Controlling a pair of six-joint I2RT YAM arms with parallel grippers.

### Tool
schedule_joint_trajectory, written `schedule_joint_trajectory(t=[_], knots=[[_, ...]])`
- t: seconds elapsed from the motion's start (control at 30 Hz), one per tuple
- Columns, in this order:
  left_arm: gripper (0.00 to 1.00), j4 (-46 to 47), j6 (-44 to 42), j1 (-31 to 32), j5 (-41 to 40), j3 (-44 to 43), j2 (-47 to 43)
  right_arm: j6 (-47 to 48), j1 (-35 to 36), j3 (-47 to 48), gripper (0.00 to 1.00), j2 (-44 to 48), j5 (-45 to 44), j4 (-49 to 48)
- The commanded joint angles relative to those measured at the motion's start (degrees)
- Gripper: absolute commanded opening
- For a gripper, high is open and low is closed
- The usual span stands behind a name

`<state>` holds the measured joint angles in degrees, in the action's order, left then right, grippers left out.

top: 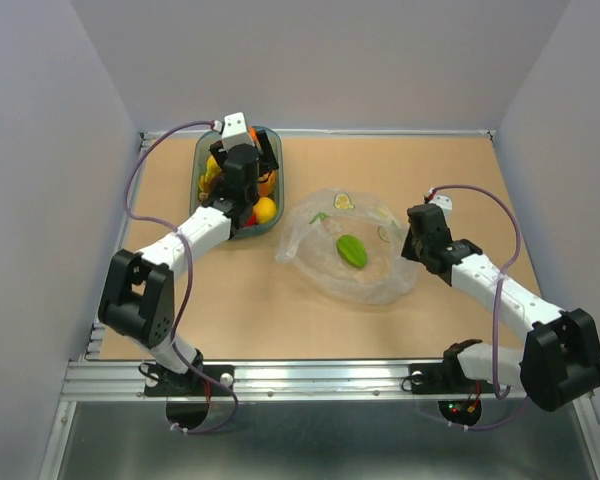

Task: Untie the knot of the plastic bag and take out the fruit

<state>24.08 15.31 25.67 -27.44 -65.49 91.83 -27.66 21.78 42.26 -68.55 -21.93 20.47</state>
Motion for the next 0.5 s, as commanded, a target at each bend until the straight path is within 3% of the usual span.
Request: schedule_joint_trajectory(t=[0.0, 0.27, 0.47], knots=[[0.85, -0.96, 0.86, 5.68, 0.02, 2.21, -8.85, 0.77, 0.02, 0.45, 0.01, 1.49, 0.58, -1.84], [0.86, -6.84, 1.38, 19.58, -2.27, 5.29, -14.66, 0.85, 0.02, 0.54, 0.01, 2.02, 1.01, -2.27], [0.86, -10.09, 5.95, 29.68, -0.69, 6.44, -12.74, 0.85, 0.02, 0.1, 0.01, 3.16, 1.28, -2.45]])
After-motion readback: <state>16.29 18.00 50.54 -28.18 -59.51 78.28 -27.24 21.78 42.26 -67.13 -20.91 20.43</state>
